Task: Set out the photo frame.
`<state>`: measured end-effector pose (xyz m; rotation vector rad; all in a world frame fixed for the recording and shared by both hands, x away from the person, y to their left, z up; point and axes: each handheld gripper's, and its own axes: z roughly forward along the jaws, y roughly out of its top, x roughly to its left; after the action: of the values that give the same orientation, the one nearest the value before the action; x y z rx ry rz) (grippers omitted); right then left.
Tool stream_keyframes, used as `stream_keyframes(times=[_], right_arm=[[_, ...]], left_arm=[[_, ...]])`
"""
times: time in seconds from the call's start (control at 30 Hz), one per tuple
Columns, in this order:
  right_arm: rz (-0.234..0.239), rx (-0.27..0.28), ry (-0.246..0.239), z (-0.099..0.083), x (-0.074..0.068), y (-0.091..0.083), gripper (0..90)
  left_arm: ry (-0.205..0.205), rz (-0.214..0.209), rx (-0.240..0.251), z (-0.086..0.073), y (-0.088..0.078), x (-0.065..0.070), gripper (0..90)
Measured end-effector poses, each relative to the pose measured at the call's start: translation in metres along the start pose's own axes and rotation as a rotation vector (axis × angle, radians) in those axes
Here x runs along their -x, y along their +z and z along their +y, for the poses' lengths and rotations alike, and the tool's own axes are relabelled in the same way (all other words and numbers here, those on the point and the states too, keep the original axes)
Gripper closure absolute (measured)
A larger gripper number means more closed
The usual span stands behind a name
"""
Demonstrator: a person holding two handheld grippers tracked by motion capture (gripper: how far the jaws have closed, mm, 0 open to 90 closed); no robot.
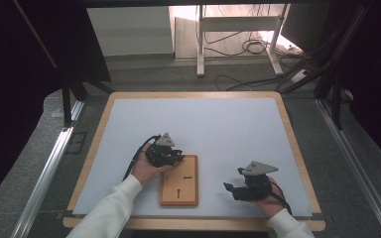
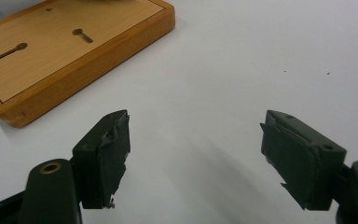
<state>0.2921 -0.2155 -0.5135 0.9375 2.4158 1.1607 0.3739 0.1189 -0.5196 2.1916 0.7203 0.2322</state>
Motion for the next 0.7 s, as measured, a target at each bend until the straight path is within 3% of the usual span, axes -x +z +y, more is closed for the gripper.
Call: stream_keyframes(times=[0.17,0.7], right_arm=[[0.000,0.012,-0.001,0.0008,-0.0013,-0.0009,23.7],[0.013,0.043,-0.024,0.0047,-0.0090,-0.0021,23.8]], left_arm=[[0.024,-0.013,-0.007,0.0018,0.0007,0.0006,81.7],[-0.015,-0.091,-0.002,0.0012,0.0008,-0.0079,83.6]])
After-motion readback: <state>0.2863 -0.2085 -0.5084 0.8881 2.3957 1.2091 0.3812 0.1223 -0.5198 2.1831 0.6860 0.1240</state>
